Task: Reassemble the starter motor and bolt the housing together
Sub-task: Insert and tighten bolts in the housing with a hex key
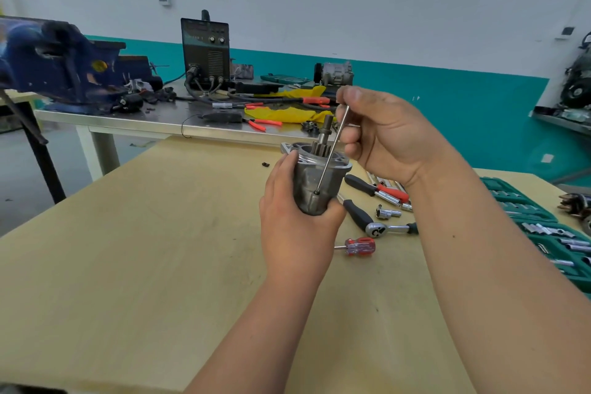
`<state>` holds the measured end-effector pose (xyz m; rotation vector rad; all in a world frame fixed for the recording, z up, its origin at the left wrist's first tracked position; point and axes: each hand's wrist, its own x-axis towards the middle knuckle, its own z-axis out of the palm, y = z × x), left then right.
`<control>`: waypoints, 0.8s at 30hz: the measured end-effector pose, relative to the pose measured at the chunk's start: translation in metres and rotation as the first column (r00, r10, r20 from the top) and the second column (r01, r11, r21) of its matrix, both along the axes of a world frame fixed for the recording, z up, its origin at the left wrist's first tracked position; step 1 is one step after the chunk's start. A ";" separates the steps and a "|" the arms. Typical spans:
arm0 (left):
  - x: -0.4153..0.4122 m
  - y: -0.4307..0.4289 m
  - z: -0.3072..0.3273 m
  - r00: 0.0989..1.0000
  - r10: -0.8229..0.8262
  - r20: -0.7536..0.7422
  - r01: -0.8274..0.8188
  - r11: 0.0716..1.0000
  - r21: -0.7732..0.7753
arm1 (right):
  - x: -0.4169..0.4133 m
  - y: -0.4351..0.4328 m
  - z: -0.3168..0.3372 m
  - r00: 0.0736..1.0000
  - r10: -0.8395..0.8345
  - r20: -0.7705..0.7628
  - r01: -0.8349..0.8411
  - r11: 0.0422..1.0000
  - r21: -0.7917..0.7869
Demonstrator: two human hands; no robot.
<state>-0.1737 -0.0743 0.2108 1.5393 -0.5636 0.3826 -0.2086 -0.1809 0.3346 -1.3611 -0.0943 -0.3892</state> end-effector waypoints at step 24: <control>0.005 0.003 0.004 0.998 0.029 -0.057 -0.032 0.997 -0.069 | 0.020 0.010 -0.033 0.924 0.269 0.273 -0.313 0.940 0.134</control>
